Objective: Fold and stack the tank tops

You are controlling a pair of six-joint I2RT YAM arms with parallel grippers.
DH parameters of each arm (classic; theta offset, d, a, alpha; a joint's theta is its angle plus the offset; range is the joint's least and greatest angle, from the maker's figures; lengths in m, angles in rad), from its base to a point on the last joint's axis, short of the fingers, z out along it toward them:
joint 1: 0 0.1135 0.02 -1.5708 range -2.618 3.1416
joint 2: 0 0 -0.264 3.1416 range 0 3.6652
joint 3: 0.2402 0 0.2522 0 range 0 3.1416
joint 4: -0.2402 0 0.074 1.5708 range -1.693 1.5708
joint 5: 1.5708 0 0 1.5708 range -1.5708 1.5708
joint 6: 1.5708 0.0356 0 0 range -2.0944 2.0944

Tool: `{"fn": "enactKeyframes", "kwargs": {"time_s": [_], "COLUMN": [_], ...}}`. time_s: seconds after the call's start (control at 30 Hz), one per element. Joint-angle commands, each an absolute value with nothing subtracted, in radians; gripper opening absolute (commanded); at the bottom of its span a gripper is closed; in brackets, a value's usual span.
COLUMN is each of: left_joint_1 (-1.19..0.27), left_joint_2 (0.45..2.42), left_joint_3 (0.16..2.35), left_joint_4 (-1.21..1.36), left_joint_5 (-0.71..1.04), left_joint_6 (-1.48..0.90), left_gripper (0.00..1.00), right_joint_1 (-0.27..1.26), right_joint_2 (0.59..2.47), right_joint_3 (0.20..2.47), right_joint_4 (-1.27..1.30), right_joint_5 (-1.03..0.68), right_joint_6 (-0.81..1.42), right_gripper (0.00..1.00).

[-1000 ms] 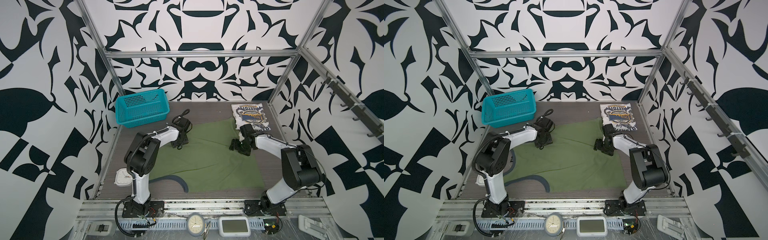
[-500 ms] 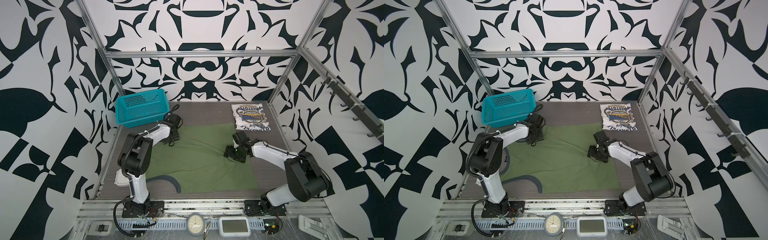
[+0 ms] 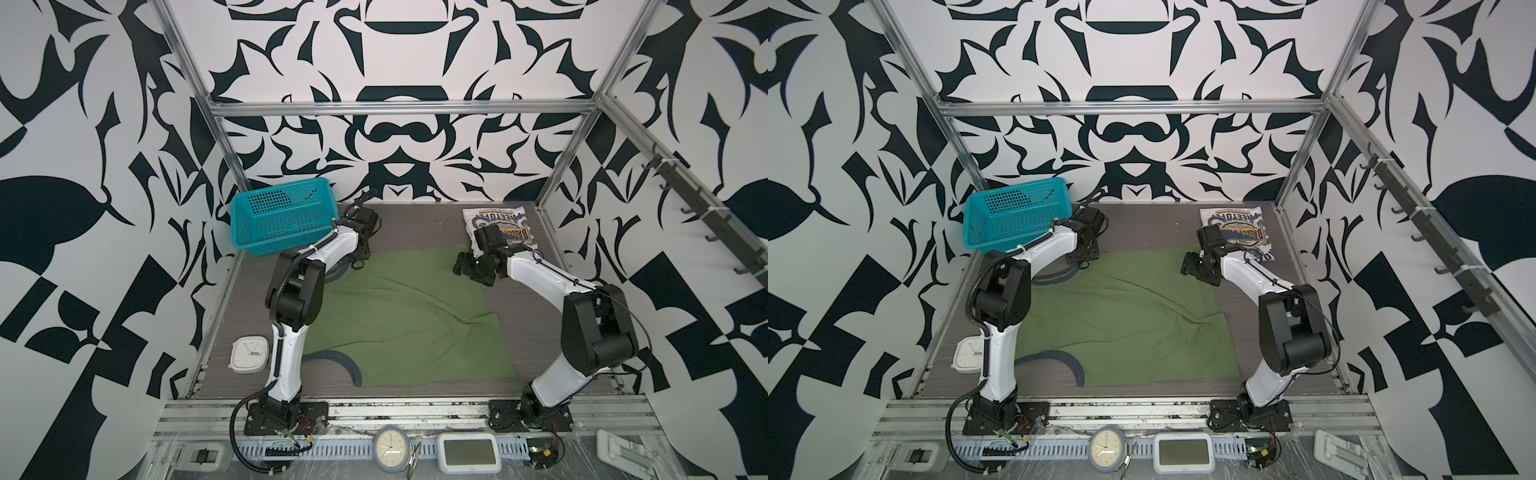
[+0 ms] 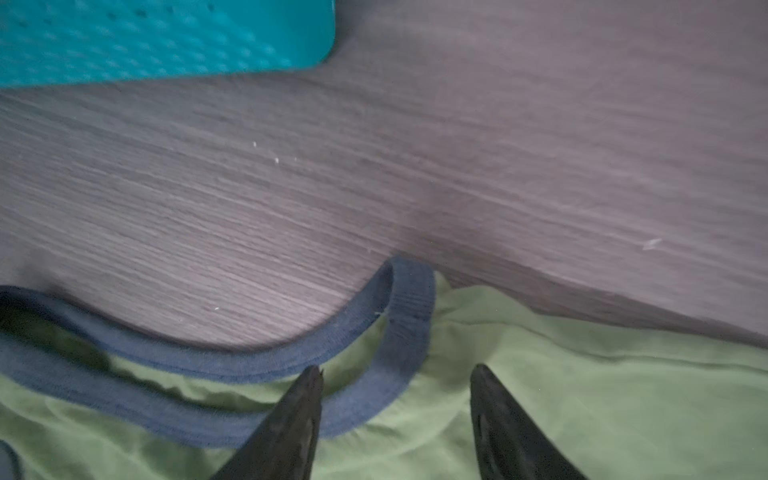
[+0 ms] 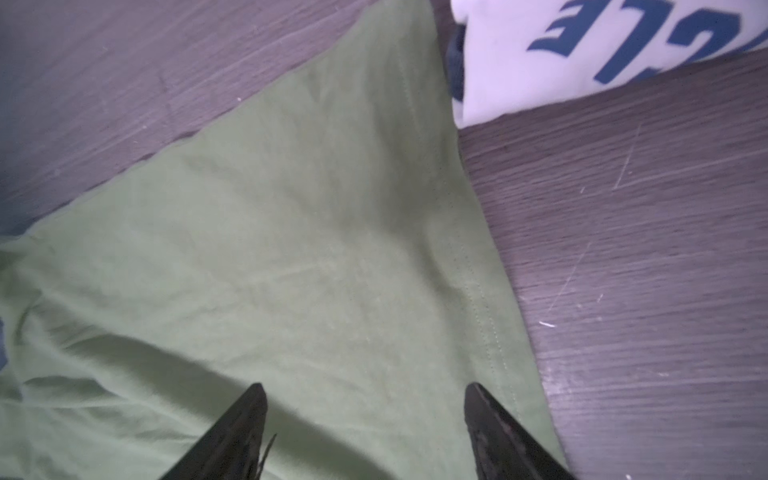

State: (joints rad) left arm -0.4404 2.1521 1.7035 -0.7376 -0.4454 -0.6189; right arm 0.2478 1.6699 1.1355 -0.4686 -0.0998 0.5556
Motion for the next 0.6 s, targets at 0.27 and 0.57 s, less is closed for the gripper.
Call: {"fn": "enactKeyframes", "kwargs": {"time_s": [0.27,0.57], "left_joint_1": [-0.415,-0.398], "left_joint_2": [2.225,2.220], "left_joint_3": [1.793,1.790], "left_joint_4": [-0.744,-0.686], "left_joint_5": [-0.470,-0.490], "left_joint_6": [-0.603,-0.592], "left_gripper": [0.29,0.10], "right_joint_1": [0.175,0.167], "right_joint_2": [1.791,1.997], "right_joint_3": [1.268,1.498], "right_joint_4": [-0.479,-0.518], "right_joint_5": [-0.058,-0.096], "right_joint_6": [0.510,0.461], "right_gripper": [0.77,0.70]}}
